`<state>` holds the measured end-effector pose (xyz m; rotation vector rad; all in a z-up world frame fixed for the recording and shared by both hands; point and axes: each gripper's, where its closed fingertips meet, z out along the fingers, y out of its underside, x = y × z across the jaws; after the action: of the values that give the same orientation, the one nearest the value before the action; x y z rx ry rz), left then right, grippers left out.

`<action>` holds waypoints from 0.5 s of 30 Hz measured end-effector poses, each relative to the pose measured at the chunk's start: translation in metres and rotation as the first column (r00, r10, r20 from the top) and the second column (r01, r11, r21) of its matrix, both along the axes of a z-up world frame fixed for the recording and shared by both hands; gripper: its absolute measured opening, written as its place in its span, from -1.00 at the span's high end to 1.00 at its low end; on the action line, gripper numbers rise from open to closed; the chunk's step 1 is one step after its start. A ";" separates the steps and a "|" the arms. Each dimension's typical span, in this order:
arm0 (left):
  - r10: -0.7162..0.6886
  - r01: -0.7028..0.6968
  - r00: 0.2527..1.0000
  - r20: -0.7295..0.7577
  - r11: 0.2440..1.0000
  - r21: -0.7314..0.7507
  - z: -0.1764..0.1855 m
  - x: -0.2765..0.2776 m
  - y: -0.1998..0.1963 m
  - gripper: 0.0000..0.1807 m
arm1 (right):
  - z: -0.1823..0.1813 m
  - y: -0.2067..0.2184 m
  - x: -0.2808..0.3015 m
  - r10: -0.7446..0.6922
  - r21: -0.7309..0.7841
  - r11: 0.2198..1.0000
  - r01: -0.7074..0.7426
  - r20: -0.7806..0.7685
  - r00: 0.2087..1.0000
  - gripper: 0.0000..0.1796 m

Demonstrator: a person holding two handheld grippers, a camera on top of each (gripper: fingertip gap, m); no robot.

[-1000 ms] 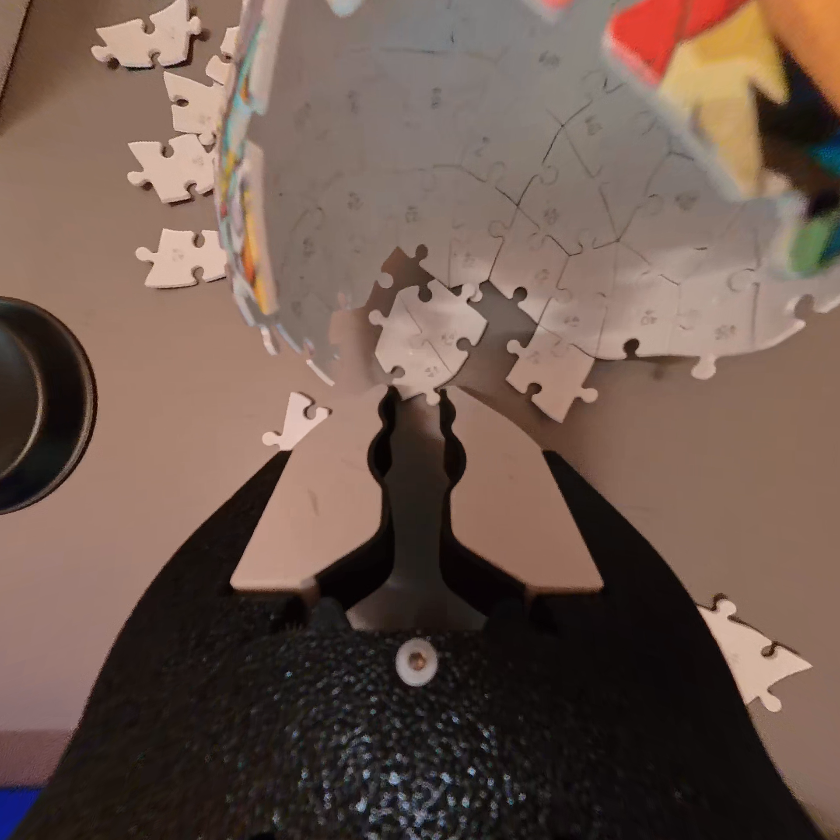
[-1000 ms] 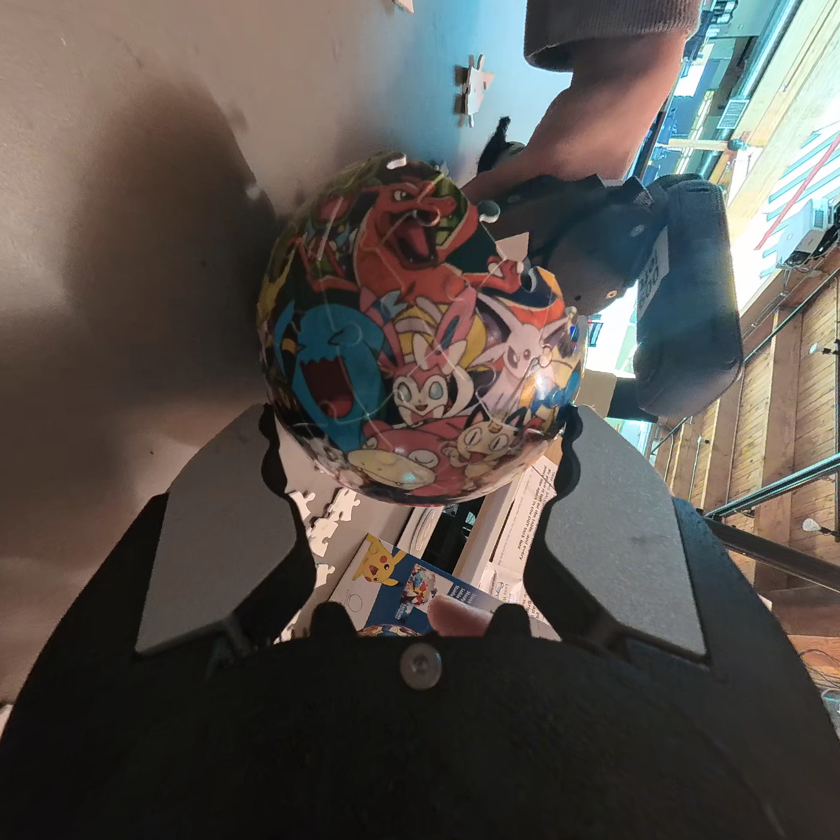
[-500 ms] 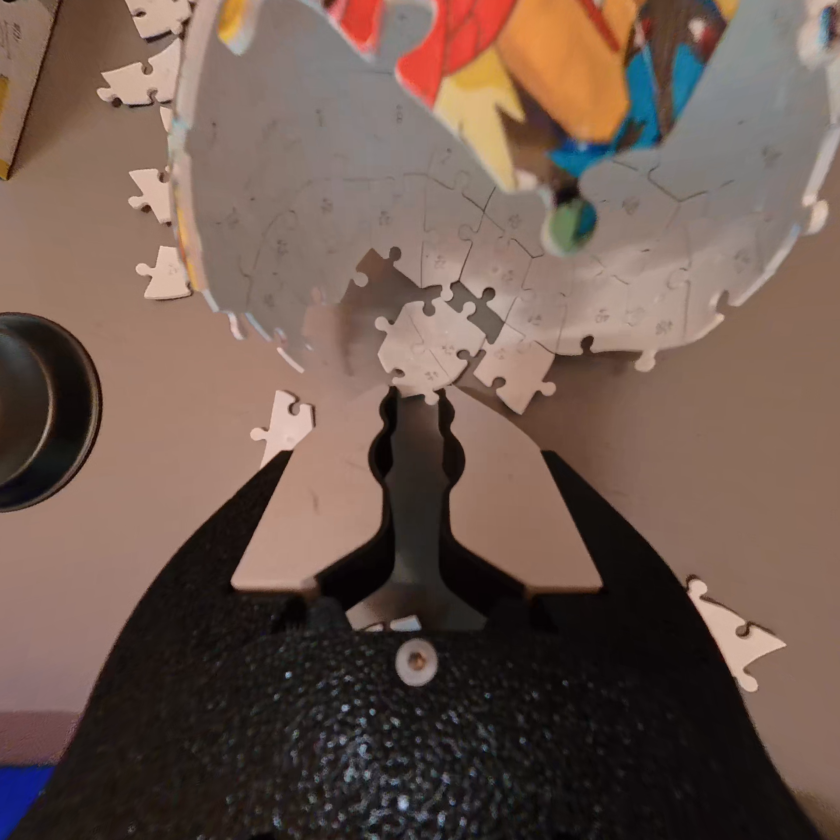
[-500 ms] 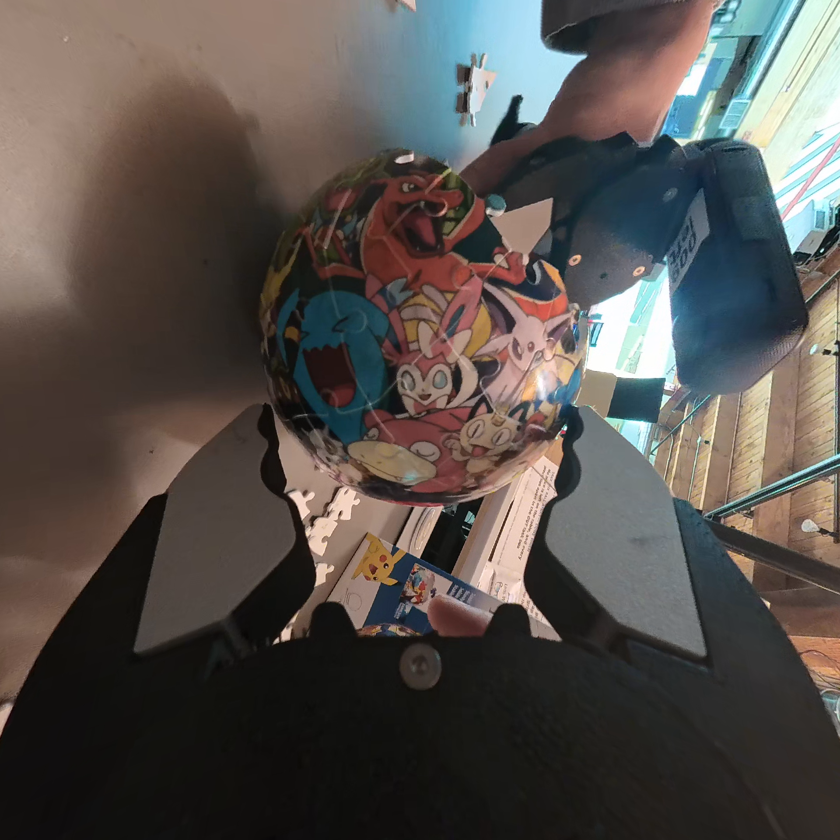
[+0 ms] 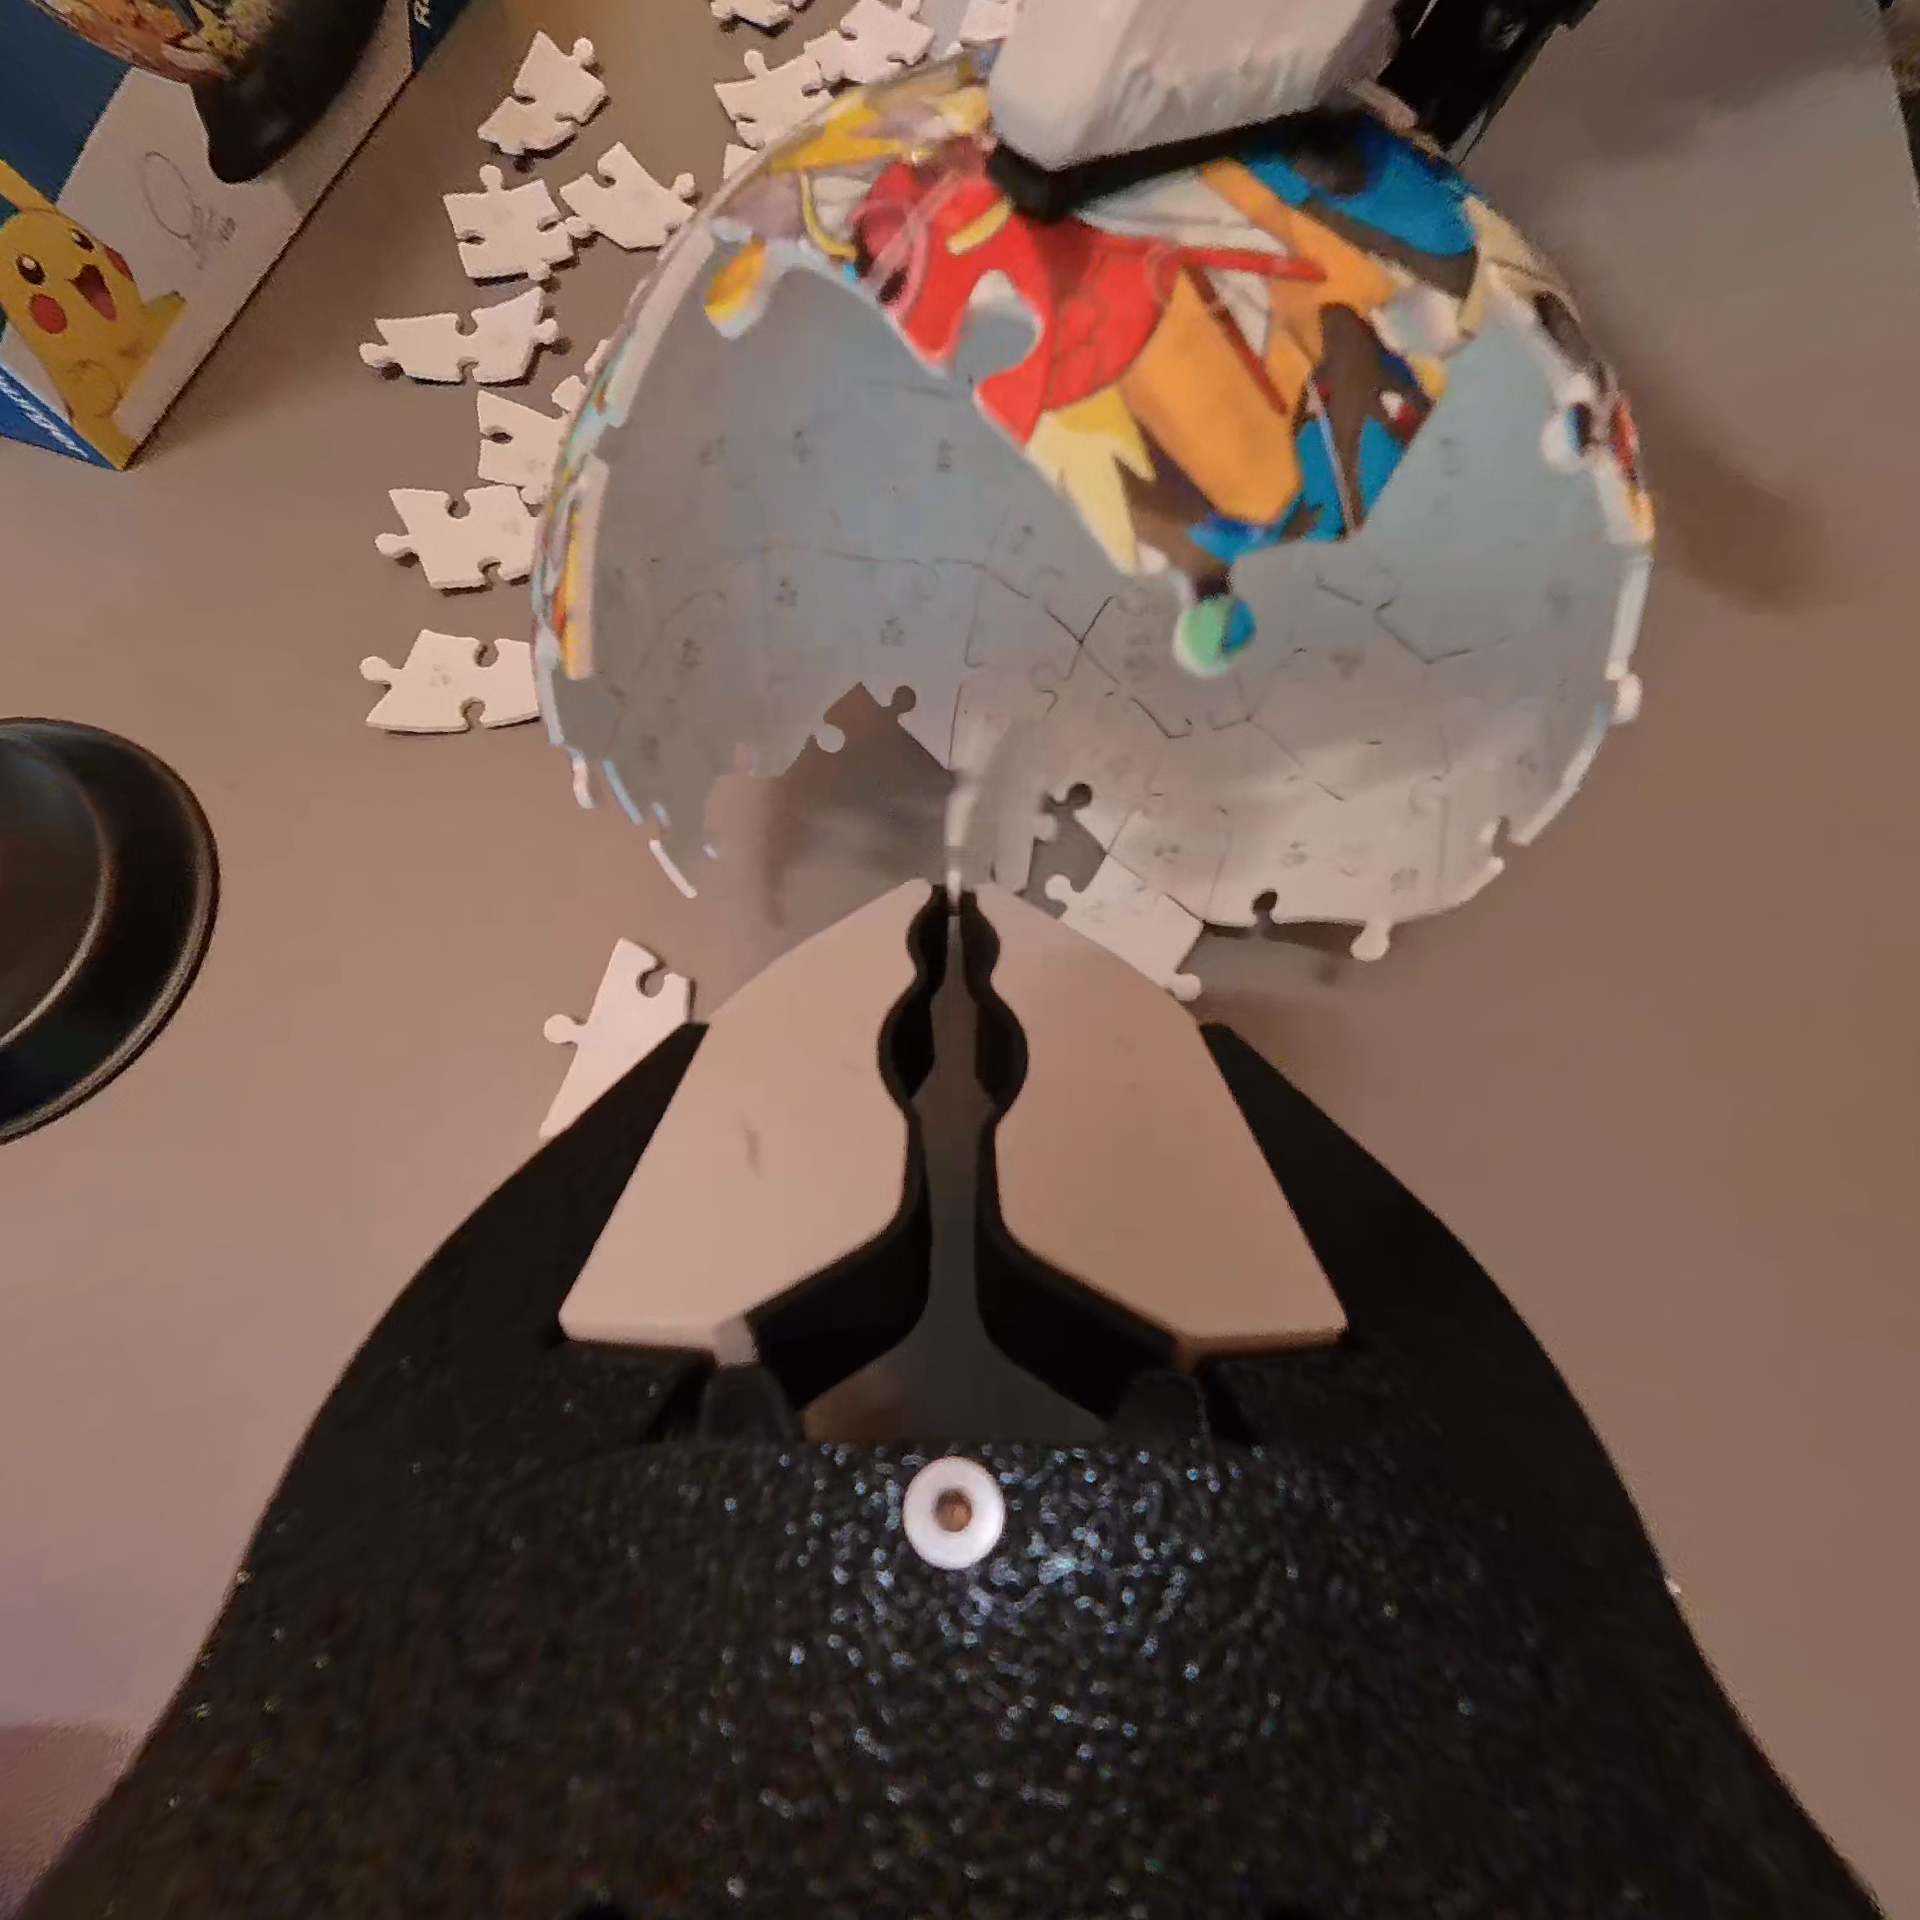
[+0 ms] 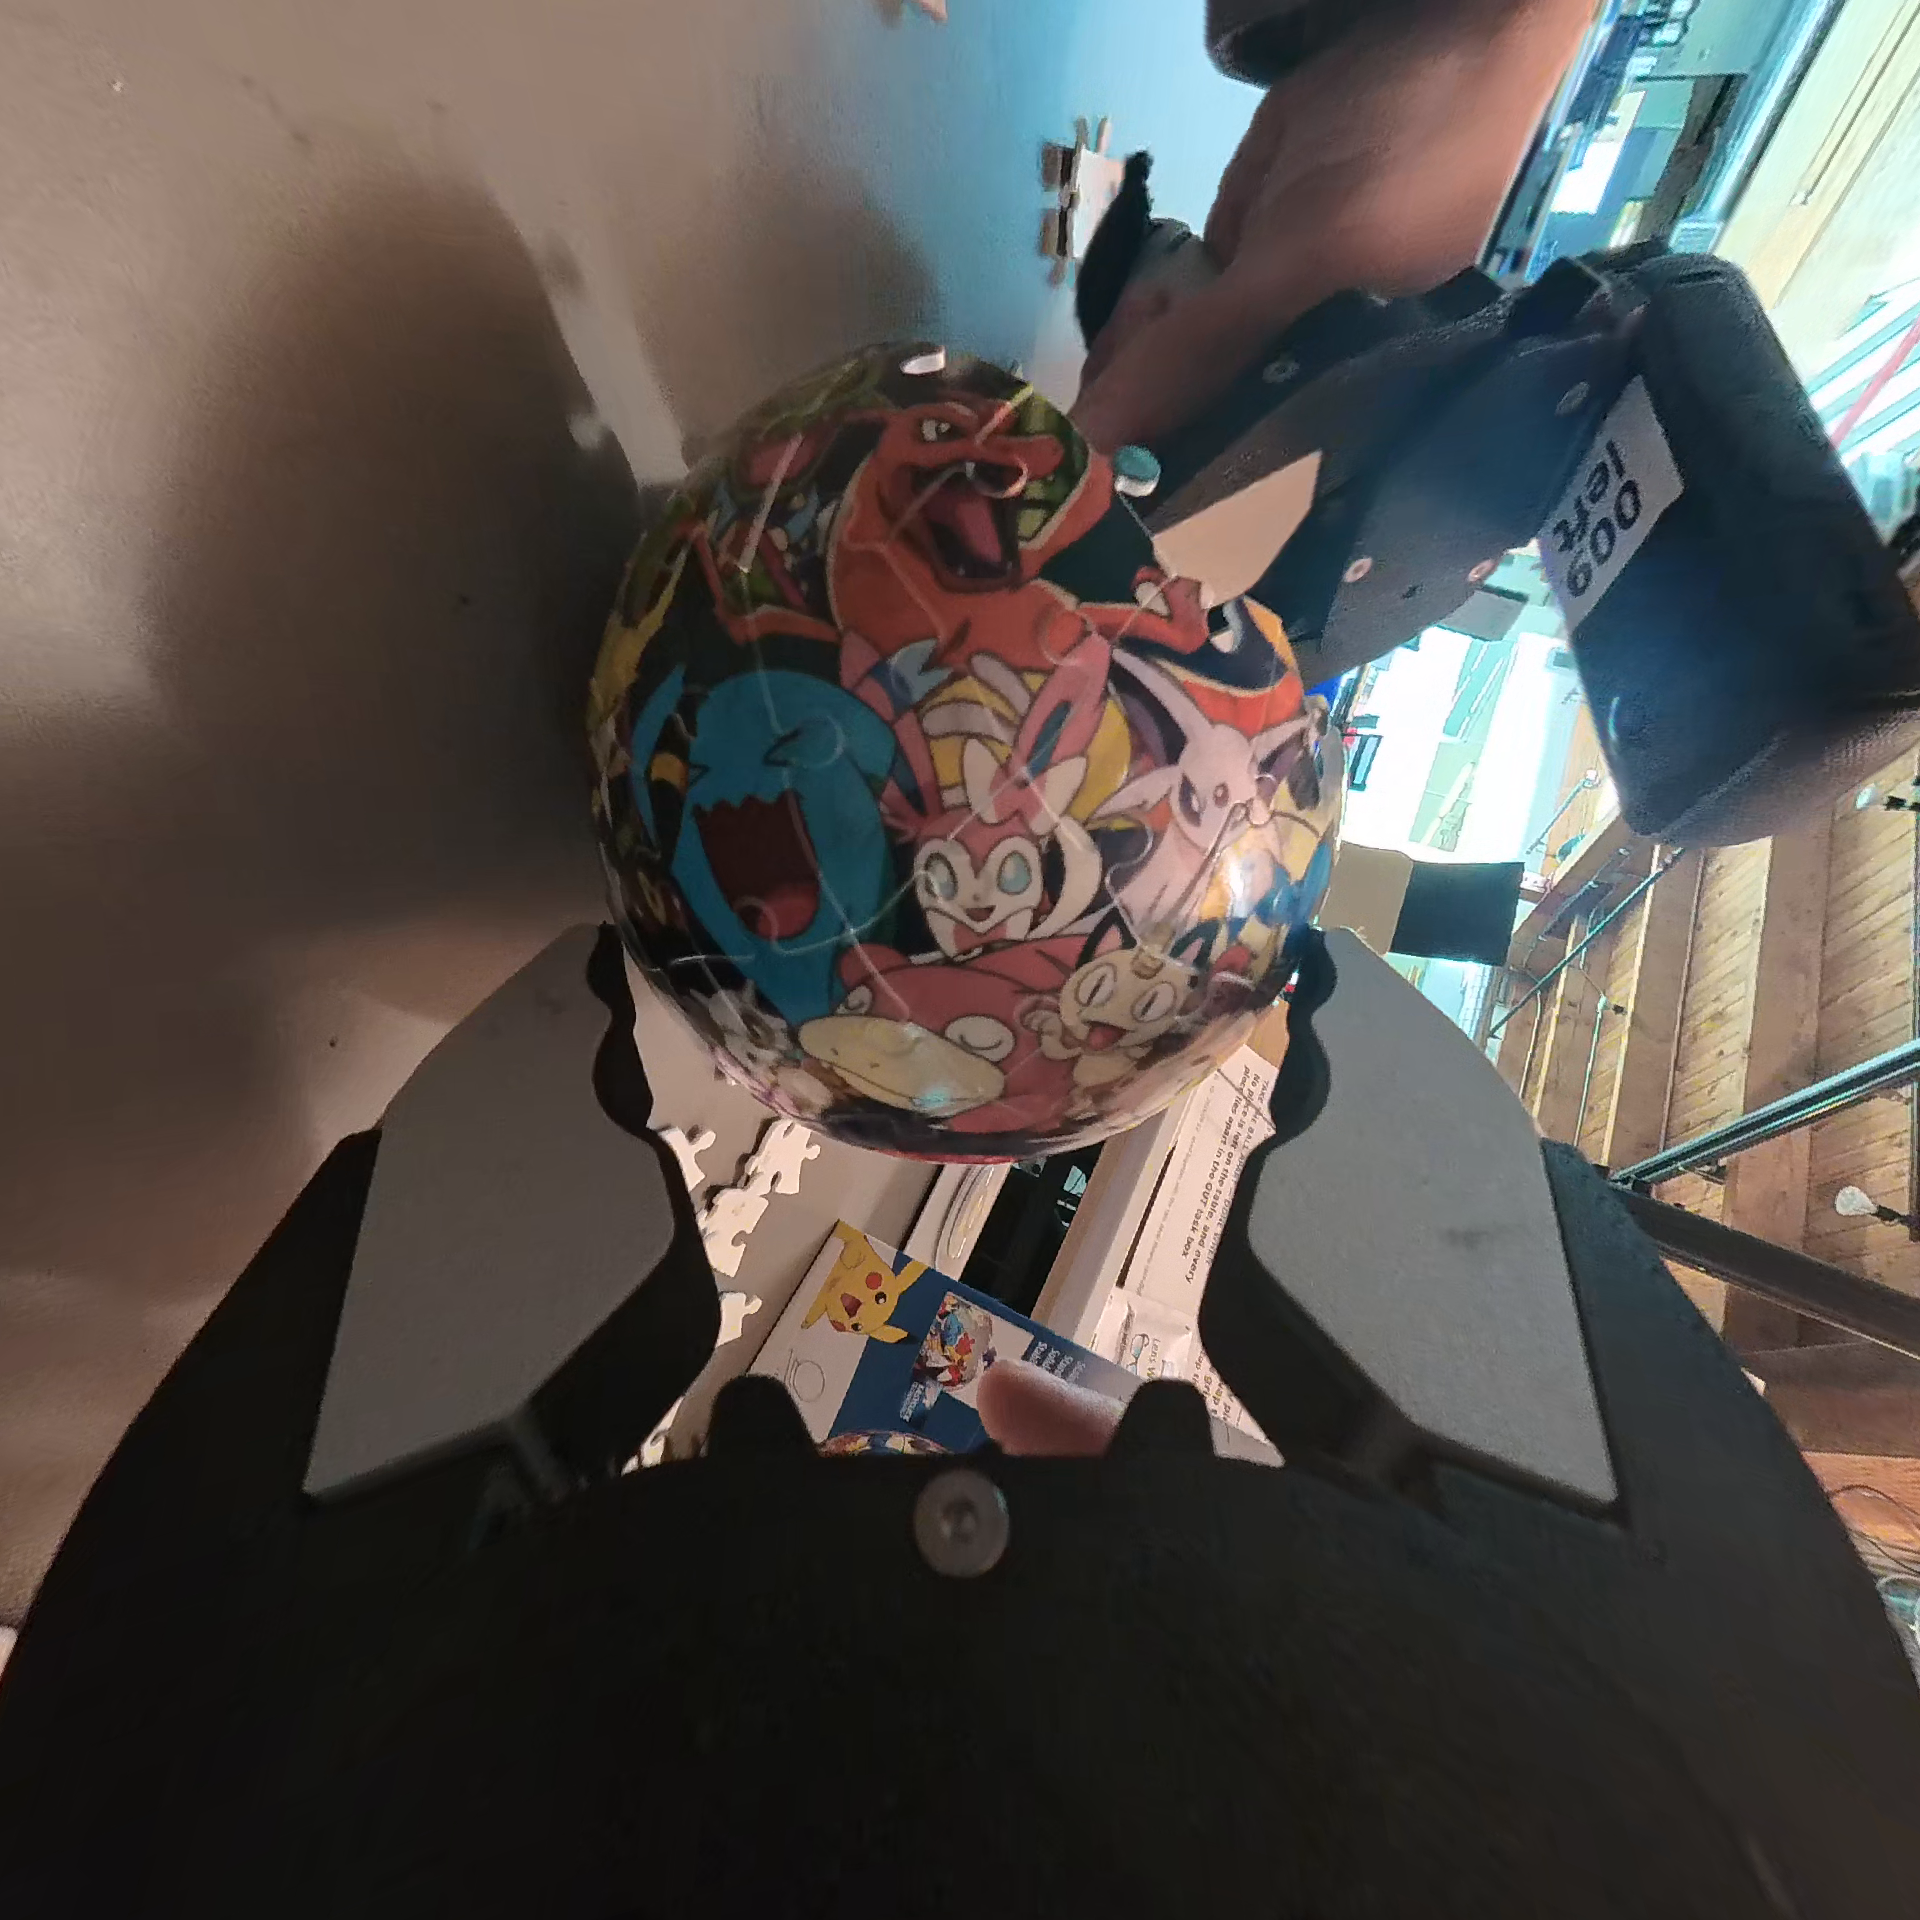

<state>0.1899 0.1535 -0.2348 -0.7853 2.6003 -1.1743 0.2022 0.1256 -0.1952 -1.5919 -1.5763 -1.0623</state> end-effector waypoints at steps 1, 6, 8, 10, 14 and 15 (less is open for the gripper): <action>-0.007 0.007 1.000 -0.013 1.000 -0.007 -0.001 -0.002 -0.002 0.97 | 0.000 0.000 0.000 0.001 0.000 1.000 -0.001 0.002 1.000 -0.32; -0.044 0.046 0.998 -0.035 0.997 0.059 -0.012 -0.009 0.001 0.87 | 0.000 -0.001 0.001 0.002 -0.002 1.000 -0.002 0.004 1.000 -0.32; -0.030 0.033 0.999 -0.037 0.996 0.078 -0.015 -0.008 0.004 0.87 | 0.000 -0.001 0.001 -0.001 -0.002 1.000 0.001 0.003 1.000 -0.32; -0.038 0.043 0.998 -0.059 0.996 0.081 -0.018 -0.010 0.004 0.87 | 0.000 -0.001 0.001 -0.001 0.000 1.000 0.001 0.002 1.000 -0.33; -0.039 0.033 0.999 0.033 0.989 0.147 -0.018 -0.002 0.009 0.86 | 0.000 0.000 -0.001 0.003 0.002 1.000 -0.003 0.000 1.000 -0.33; -0.040 0.029 0.997 0.063 0.985 0.168 -0.018 0.001 0.010 0.82 | 0.000 0.000 -0.001 0.003 0.002 1.000 -0.003 0.001 1.000 -0.33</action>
<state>0.1904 0.1636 -0.2528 -0.6586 2.6247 -0.9579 0.2016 0.1251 -0.1954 -1.5877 -1.5774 -1.0632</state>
